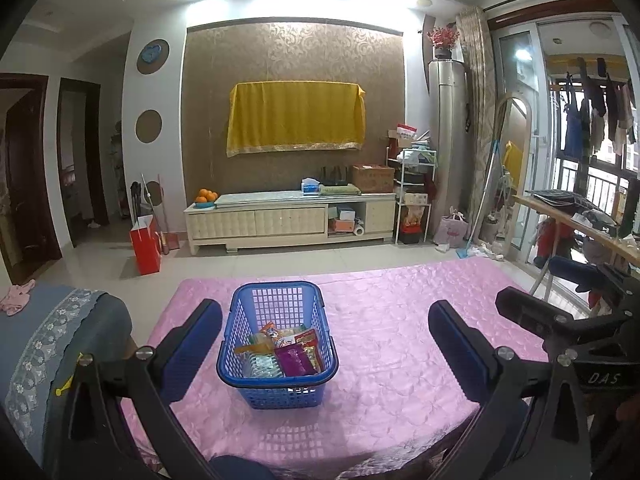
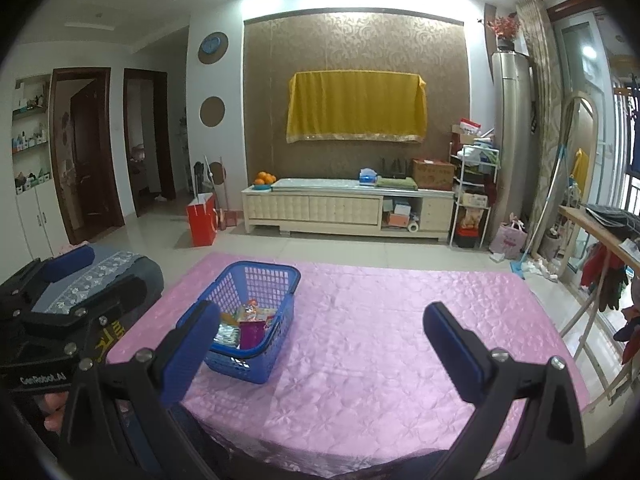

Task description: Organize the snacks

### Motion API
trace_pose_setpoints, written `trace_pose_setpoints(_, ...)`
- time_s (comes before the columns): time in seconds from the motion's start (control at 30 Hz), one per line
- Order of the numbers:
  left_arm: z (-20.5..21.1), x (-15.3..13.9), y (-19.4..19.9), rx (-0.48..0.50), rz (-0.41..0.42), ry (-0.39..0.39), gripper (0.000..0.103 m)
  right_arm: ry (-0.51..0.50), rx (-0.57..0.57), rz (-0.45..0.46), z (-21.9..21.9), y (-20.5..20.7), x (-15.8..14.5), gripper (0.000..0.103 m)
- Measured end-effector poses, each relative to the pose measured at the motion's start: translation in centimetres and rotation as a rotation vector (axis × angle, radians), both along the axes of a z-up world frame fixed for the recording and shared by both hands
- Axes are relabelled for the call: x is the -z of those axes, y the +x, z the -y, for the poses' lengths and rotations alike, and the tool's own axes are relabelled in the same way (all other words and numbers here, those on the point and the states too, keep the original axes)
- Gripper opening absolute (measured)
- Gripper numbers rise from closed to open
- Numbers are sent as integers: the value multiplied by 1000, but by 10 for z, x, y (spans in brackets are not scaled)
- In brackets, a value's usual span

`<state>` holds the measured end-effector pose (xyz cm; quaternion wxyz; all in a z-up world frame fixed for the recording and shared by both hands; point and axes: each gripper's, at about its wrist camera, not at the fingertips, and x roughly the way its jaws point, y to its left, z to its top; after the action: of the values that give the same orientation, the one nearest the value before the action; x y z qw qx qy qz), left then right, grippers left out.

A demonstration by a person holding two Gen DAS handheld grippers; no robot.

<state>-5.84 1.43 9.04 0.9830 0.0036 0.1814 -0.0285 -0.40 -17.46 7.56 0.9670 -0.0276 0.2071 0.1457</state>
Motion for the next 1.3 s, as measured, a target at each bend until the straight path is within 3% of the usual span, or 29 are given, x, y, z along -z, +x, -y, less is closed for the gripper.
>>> trace_pose_setpoints(1.3, 1, 2, 0, -14, -32, 24, 102, 16, 6, -20, -3, -3, 3, 103)
